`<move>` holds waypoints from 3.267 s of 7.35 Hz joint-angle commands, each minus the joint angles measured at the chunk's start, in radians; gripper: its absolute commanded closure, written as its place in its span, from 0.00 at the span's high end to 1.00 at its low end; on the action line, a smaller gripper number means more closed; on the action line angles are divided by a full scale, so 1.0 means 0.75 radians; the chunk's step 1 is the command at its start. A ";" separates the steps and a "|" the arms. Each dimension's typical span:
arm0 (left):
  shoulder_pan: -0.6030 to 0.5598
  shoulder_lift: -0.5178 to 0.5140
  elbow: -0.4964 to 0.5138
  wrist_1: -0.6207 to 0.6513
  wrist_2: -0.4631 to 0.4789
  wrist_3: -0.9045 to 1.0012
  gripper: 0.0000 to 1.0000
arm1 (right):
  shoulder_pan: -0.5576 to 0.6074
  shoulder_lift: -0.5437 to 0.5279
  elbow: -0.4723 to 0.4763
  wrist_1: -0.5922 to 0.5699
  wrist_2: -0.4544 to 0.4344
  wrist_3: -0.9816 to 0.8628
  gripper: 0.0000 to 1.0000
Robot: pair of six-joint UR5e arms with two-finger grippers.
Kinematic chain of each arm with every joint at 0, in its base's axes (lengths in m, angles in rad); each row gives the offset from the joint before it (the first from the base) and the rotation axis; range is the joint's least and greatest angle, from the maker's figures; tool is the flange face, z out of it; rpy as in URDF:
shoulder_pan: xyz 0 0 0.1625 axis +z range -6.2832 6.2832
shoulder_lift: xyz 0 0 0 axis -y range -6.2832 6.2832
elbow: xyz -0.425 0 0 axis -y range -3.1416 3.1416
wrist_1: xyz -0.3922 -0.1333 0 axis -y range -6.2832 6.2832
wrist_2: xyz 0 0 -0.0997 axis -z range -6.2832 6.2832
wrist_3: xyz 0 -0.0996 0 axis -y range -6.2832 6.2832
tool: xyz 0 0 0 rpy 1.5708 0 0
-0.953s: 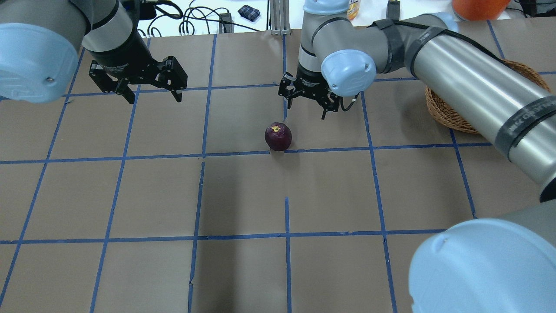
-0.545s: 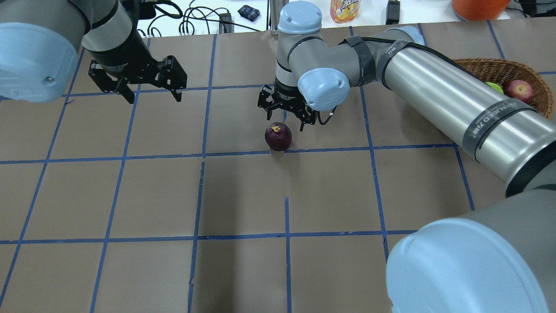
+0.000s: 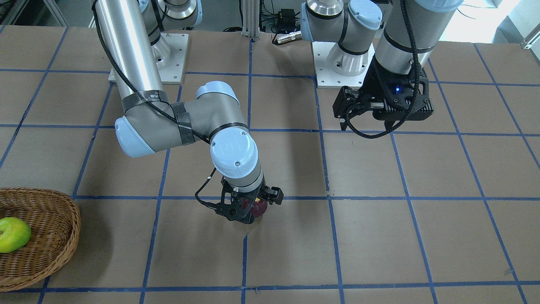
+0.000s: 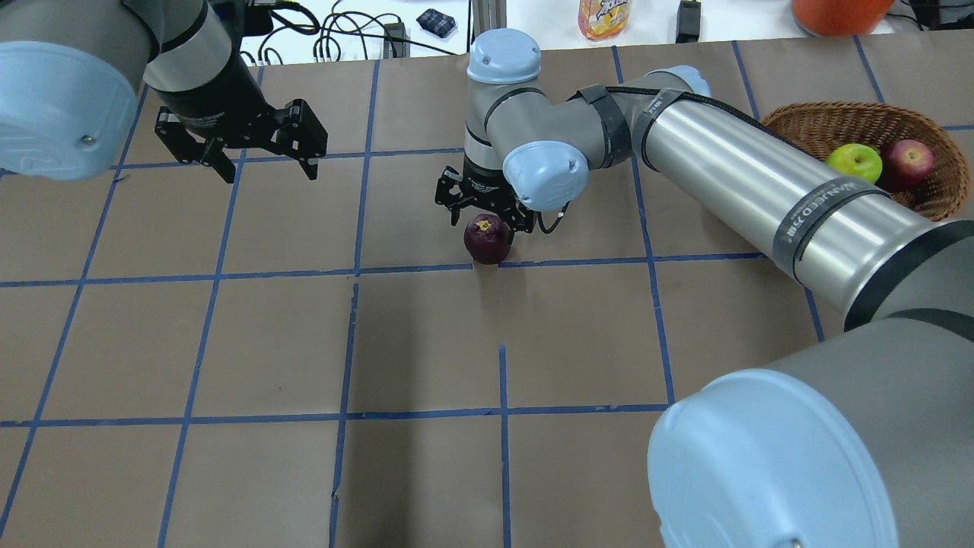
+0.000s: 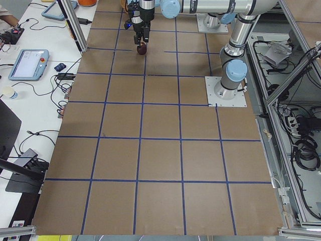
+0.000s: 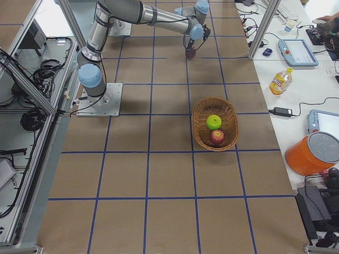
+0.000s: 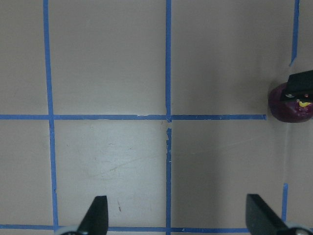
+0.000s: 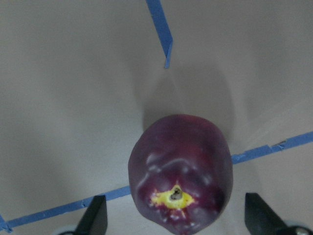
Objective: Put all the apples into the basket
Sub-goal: 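Reach the right gripper to the purple apple at center and grasp it, then lift the purple apple, carry it over the basket and open the right gripper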
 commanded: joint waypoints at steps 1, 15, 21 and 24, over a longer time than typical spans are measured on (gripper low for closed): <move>0.000 0.000 -0.001 -0.001 0.000 -0.001 1.00 | 0.002 0.030 0.006 -0.004 -0.002 -0.007 1.00; -0.002 -0.012 0.015 0.003 -0.006 0.002 1.00 | -0.805 -0.183 -0.202 0.526 -0.188 -1.044 0.00; 0.000 -0.010 0.009 0.003 -0.004 0.002 1.00 | -0.904 0.020 -0.202 0.321 -0.305 -1.173 0.00; 0.000 -0.004 -0.001 0.001 -0.002 0.002 1.00 | -0.909 0.038 -0.194 0.335 -0.315 -1.177 0.82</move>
